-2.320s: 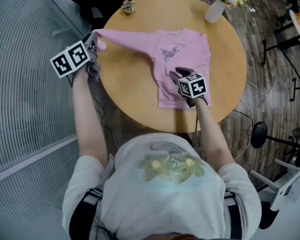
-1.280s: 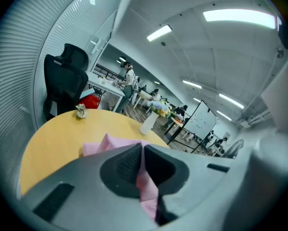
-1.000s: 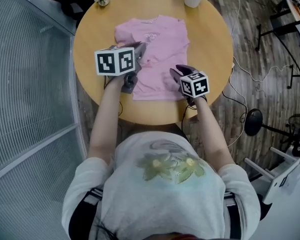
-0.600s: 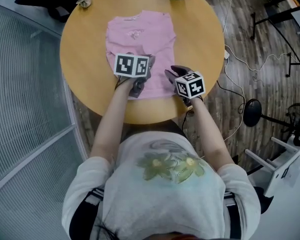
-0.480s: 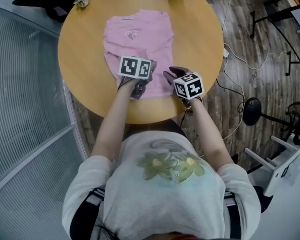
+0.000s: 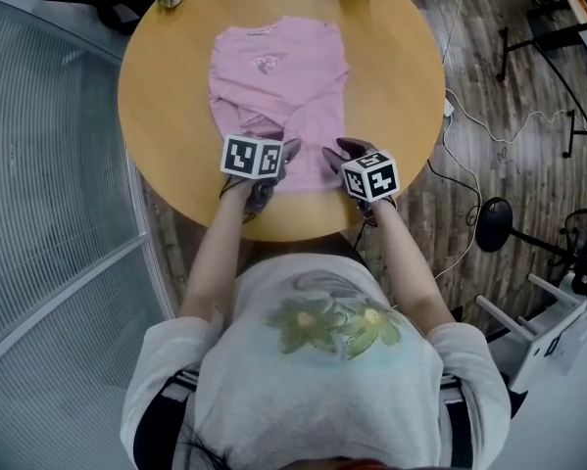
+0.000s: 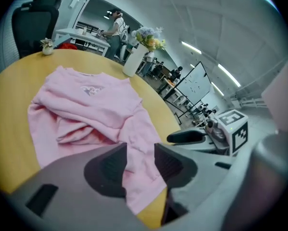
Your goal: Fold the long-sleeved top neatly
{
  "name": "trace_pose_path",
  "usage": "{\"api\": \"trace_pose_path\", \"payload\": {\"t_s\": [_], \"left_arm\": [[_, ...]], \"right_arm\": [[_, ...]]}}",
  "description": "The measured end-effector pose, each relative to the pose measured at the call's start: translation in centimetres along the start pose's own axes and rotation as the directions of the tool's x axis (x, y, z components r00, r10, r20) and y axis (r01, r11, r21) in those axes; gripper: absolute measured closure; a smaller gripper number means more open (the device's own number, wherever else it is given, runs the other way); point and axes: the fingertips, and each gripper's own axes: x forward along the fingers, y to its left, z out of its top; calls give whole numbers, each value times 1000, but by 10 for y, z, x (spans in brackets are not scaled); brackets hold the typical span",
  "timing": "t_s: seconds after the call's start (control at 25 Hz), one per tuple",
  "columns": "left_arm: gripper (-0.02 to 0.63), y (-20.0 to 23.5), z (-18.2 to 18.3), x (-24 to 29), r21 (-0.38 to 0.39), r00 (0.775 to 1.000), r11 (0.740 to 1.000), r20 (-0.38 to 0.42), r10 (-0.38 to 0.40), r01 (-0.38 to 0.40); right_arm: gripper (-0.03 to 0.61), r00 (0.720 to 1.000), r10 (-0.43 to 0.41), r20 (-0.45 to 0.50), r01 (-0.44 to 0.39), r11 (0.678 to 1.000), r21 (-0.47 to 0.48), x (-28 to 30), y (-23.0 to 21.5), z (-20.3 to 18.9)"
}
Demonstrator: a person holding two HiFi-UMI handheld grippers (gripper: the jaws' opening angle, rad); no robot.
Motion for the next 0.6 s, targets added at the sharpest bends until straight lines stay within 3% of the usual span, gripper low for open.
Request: {"api": "trace_pose_path", "payload": {"t_s": [0.12, 0.4, 0.52, 0.6], "left_arm": [[454, 35, -17, -30, -16, 996, 996, 14, 86, -86], [454, 104, -69, -86, -170, 978, 965, 14, 207, -201], [454, 106, -97, -91, -170, 977, 963, -35, 208, -211], [454, 100, -112, -89, -127, 977, 970, -81, 197, -206]], "right_arm": [[408, 1000, -20, -9, 20, 1000, 7, -5, -4, -9], [402, 994, -77, -77, 81, 996, 44, -19, -25, -50], [402, 990, -90, -109, 99, 992, 78, -28, -30, -73], [402, 987, -92, -133, 105, 990, 92, -33, -32, -85]]}}
